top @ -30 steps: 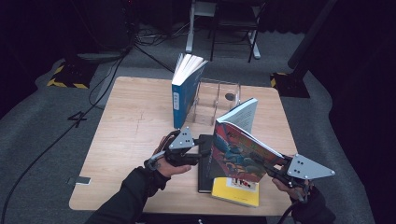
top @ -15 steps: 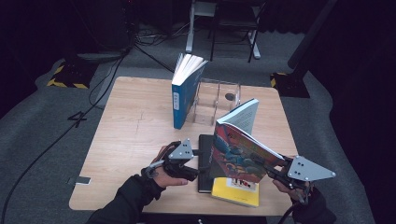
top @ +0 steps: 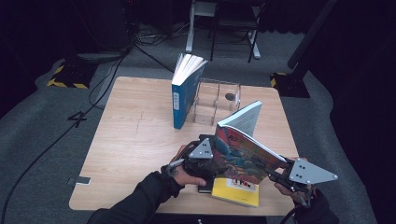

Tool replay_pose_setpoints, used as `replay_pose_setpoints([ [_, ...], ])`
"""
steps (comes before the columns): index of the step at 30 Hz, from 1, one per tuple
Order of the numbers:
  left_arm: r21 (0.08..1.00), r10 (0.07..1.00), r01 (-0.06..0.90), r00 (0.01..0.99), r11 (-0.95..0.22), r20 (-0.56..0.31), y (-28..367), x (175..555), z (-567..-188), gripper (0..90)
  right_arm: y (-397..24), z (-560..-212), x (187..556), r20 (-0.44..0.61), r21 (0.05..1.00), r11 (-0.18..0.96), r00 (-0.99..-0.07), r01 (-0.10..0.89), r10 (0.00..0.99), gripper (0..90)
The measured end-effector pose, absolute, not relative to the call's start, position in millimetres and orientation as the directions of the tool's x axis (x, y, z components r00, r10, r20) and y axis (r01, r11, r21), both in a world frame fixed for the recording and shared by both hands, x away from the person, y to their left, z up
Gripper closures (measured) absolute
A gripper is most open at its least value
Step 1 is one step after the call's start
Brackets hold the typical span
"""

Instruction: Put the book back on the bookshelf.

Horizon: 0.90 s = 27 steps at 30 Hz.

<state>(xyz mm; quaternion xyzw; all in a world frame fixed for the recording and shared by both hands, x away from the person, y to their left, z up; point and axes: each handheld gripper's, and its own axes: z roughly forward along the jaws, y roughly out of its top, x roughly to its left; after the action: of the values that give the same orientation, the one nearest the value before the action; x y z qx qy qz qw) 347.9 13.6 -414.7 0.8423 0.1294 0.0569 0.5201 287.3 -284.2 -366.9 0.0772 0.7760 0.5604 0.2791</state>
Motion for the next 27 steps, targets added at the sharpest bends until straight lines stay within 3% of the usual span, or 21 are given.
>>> replay_pose_setpoints([
  [11,0.916,0.313,0.121,0.950,-0.384,0.006,6.1,364.8,-387.6,41.2,-298.6,-367.3,288.8,-0.327,0.922,0.346,-0.824,-0.172,0.462,76.0],
  [19,0.931,0.272,0.081,0.962,-0.357,0.021,14.8,365.1,-379.3,65.4,-309.7,-367.2,294.2,-0.306,0.934,0.329,-0.790,-0.140,0.531,73.2],
  [22,0.933,0.243,0.062,0.970,-0.354,0.027,16.1,359.3,-378.0,68.3,-311.6,-368.0,296.0,-0.297,0.938,0.323,-0.781,-0.129,0.550,72.0],
  [27,0.932,0.229,0.053,0.973,-0.358,0.032,17.2,351.2,-377.6,71.9,-313.0,-369.8,300.7,-0.297,0.938,0.334,-0.711,-0.093,0.638,58.5],
])
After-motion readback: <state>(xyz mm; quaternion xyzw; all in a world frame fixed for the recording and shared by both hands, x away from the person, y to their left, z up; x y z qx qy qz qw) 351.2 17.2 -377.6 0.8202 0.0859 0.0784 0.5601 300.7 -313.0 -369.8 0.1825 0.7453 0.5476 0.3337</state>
